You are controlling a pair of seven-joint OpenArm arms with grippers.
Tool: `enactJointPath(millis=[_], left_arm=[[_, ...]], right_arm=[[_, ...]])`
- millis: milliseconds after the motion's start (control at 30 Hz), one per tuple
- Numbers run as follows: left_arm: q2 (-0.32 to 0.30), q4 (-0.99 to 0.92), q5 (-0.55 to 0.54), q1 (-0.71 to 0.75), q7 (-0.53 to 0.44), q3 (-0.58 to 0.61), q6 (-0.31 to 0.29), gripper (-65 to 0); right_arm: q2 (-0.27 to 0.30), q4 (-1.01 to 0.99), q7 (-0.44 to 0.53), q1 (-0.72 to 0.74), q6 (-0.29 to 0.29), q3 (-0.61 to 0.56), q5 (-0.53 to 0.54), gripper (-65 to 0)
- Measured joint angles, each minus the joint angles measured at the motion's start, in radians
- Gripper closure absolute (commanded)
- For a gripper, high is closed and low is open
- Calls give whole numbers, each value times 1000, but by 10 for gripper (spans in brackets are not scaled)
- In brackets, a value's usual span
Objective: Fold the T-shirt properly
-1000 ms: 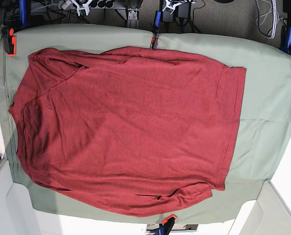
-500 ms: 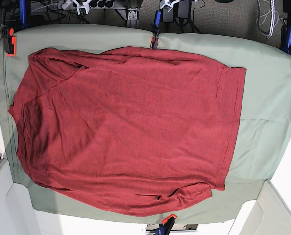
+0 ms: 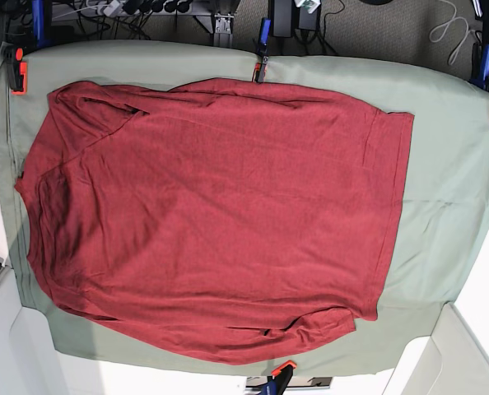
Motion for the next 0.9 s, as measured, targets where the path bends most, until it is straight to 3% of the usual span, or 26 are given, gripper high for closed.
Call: enactJointPath(millis=[167, 367, 500, 567, 733, 833, 900], left_arm=[[-1, 212, -14, 114, 11, -187, -179, -138], [1, 461, -217, 247, 132, -364, -179, -146], [-16, 619, -363, 315, 230, -444, -181, -260], [-41, 690, -409, 351, 257, -482, -181, -298], [-106, 831, -490, 432, 270, -582, -181, -302], [-143, 892, -553, 460, 274, -644, -181, -302], [-166, 912, -595, 471, 293, -678, -181, -302]], right_arm=[[49, 293, -2, -154, 0, 0, 78, -44], [78, 638, -12, -294, 5, 35, 96, -45], [77, 830, -137, -322, 7, 122, 262, -47], [77, 905, -195, -315, -8, 182, 343, -100], [77, 1016, -285, -273, -114, 332, 479, -369], [74, 1016, -372, -210, -204, 400, 504, -397], [75, 1014, -416, -163, -214, 427, 501, -397]])
